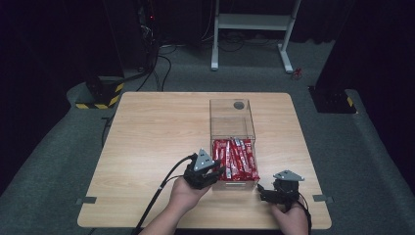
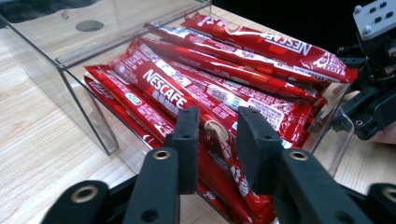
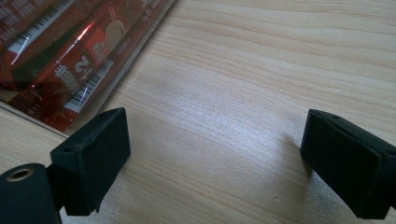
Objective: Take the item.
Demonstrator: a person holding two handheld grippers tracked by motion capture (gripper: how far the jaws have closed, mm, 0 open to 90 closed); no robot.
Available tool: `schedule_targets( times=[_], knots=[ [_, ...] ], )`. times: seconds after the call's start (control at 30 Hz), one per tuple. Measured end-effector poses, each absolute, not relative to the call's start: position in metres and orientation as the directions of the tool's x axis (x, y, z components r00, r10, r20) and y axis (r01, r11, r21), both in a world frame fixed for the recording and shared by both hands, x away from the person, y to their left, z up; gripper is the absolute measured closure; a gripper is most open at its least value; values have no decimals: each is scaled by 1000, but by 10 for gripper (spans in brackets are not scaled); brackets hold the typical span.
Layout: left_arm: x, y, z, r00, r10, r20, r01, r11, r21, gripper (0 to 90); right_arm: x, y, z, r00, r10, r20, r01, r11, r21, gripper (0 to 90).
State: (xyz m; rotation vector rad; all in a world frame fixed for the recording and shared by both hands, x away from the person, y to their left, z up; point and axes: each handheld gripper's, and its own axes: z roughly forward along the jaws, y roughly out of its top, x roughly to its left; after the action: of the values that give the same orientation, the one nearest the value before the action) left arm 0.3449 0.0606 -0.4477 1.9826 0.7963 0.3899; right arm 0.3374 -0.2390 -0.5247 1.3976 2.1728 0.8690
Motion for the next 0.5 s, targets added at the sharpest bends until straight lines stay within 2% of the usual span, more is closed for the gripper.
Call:
schedule_targets(
  times=[0.27,0.5],
  knots=[
    [343,59,-453,748,662,-49,376,-361,853,844,337,-239,-525,-412,911,-9,654,302,694,80],
    [342,61,-455,749,659,-62,377,-348,858,891,337,-239,-525,-412,911,-9,654,303,694,80]
  ],
)
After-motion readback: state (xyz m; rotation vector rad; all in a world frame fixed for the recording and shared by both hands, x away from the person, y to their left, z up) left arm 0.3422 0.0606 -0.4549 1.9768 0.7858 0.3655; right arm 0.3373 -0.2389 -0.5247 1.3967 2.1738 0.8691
